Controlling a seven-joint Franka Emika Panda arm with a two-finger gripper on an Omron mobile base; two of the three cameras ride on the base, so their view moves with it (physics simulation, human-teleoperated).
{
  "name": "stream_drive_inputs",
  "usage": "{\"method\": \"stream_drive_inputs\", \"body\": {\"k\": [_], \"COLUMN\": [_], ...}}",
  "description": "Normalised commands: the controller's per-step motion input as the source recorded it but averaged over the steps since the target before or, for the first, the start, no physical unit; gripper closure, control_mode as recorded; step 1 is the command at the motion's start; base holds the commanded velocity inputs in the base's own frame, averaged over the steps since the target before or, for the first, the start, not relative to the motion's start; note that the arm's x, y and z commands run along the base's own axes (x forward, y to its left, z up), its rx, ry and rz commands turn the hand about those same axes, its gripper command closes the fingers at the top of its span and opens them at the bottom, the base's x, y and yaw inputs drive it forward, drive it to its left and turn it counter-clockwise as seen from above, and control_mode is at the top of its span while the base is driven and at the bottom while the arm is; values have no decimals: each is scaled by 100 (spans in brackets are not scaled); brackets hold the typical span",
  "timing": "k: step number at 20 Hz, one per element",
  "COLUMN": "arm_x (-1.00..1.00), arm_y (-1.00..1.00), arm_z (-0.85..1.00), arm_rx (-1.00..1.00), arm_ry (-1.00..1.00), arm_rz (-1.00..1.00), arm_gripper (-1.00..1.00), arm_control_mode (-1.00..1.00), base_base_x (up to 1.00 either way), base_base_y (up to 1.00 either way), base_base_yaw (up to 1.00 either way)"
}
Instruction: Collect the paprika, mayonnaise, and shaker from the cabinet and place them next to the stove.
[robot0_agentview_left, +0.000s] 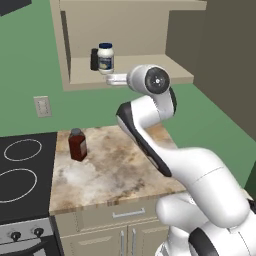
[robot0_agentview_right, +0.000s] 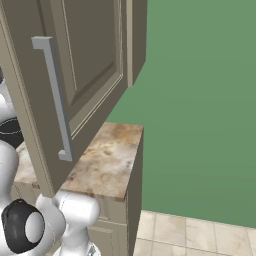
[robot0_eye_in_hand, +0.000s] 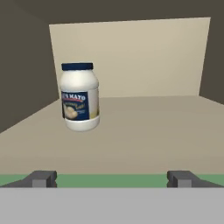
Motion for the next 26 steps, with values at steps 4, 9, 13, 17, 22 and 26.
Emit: {"method": "stream_drive_inputs", "body": {"k": [4,9,13,17,22,26], "arm_x": [1,15,20,26,21,18], "arm_y": [-8,0,4,6,21,16], "arm_z": [5,15,31,18,0,0], "arm_rx": [0,0,0,0,0,0], "arm_ry": [0,-1,0,0,2,1], "arm_rz": [3,1,2,1,0,0], "arm_gripper": [-100,-100,-100,-100,-100,-100], "arm_control_mode": [-100,-100,-100,-100,-100,-100], "base_base_x": [0,0,0,0,0,0], "base_base_y": [0,0,0,0,0,0], "base_base_yaw": [0,0,0,0,0,0]}}
